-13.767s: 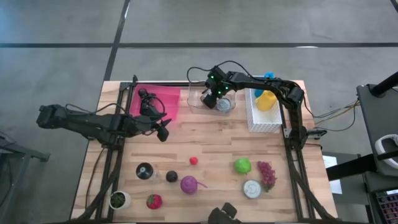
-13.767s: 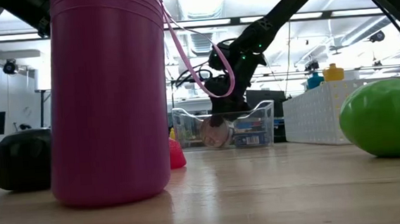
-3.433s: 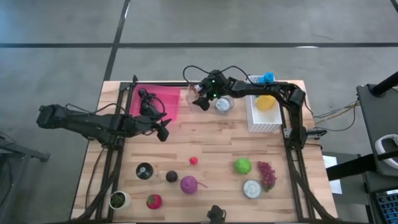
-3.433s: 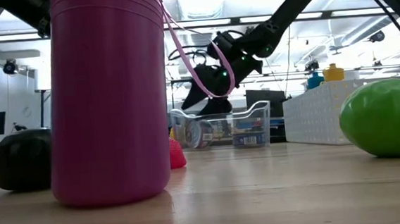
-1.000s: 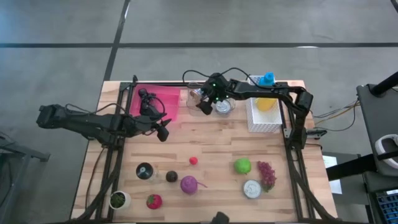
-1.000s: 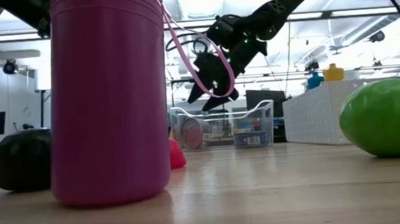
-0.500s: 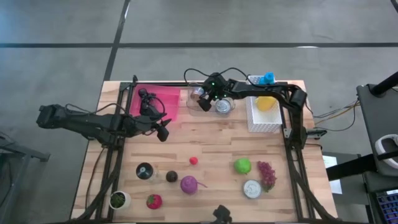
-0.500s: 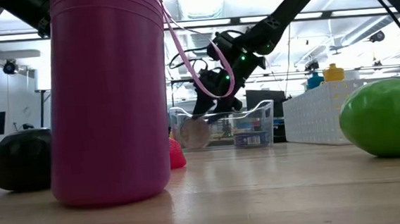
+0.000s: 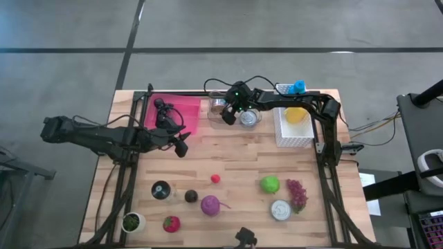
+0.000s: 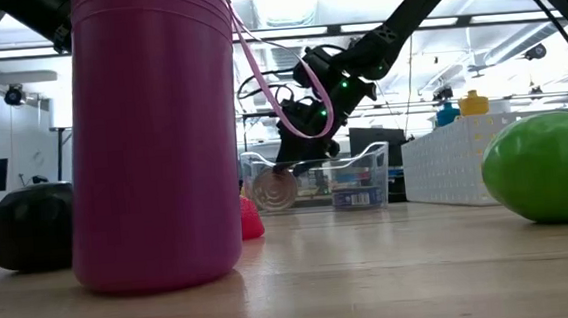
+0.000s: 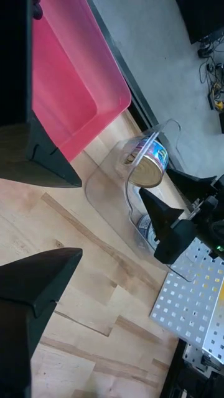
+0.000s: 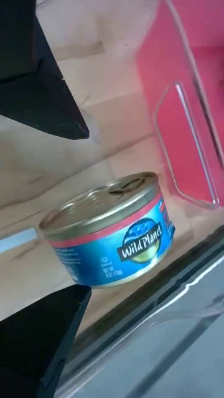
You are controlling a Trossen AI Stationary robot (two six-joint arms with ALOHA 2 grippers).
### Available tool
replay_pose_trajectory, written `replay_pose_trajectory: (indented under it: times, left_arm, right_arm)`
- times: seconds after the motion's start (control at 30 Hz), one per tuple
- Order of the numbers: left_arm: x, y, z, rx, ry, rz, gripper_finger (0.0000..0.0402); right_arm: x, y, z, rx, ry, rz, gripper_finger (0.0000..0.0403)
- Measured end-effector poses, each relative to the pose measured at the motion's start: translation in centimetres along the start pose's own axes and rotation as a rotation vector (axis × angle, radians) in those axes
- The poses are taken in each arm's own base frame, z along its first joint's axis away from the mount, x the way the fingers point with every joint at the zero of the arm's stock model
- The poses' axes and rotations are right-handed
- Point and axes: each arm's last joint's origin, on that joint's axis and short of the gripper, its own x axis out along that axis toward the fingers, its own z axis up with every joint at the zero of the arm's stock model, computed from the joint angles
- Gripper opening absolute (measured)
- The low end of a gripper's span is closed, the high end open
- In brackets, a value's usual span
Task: Pick & Place Food Item
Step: Put the blue red tuna can into the transparent bin
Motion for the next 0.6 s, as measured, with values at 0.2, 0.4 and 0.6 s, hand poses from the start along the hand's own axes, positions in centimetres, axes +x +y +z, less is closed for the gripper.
replay_pose_trajectory:
  times: [0.2, 0.4, 0.6]
  left_arm:
    - [0.0, 0.0, 0.0, 0.0, 0.0, 0.0, 0.0172]
    - [0.0, 0.0, 0.0, 0.0, 0.0, 0.0, 0.0172]
    - [0.0, 0.0, 0.0, 0.0, 0.0, 0.0, 0.017]
  right_arm:
    - [0.0, 0.2, -0.3, -0.019, 0.022, 0.042, 0.04]
    - [0.0, 0.7, -0.3, -0.016, 0.02, 0.186, 0.04]
    - [-0.2, 1.1, -0.4, -0.019, 0.037, 0.263, 0.04]
